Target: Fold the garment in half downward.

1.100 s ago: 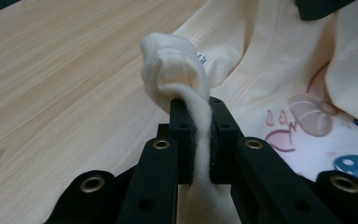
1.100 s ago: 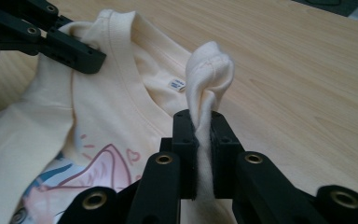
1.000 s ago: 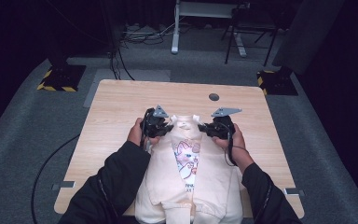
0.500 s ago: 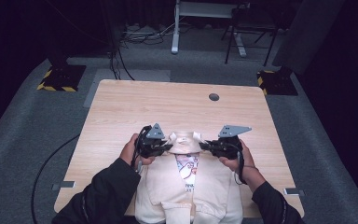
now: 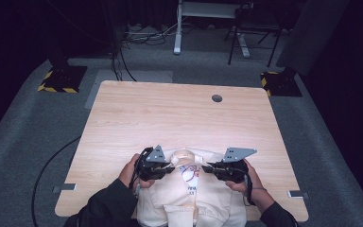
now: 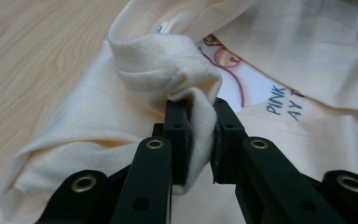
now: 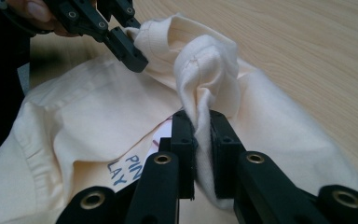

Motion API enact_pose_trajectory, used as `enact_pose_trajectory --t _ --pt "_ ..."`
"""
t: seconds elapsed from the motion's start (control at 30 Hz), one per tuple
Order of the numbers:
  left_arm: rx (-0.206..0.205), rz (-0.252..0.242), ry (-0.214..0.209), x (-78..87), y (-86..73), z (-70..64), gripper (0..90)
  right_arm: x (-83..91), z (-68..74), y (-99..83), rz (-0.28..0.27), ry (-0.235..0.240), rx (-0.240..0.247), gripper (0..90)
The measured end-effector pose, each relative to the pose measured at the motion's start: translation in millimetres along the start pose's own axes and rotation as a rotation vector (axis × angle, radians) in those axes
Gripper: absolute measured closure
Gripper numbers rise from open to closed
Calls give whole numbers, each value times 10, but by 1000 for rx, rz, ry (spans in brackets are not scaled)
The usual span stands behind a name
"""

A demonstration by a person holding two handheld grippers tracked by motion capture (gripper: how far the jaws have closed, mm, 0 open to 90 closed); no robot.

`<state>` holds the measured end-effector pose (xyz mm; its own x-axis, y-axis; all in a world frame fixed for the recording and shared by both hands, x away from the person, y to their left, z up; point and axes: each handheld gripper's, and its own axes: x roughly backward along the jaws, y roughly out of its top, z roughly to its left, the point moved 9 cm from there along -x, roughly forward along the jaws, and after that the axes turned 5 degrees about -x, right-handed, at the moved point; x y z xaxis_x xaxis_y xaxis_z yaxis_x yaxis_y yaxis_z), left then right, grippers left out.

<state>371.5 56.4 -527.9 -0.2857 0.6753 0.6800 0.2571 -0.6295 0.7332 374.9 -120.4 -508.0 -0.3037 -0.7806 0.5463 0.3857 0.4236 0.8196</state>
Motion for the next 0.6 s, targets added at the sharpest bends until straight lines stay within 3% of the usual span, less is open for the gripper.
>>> enact_pose_trajectory --t 0.3,0.6 --pt "-14 36 -15 7 -182 -78 790 56 89 -268 18 40 29 831" --pt "-47 60 -37 29 -296 -189 783 115 74 -478 40 34 28 830"
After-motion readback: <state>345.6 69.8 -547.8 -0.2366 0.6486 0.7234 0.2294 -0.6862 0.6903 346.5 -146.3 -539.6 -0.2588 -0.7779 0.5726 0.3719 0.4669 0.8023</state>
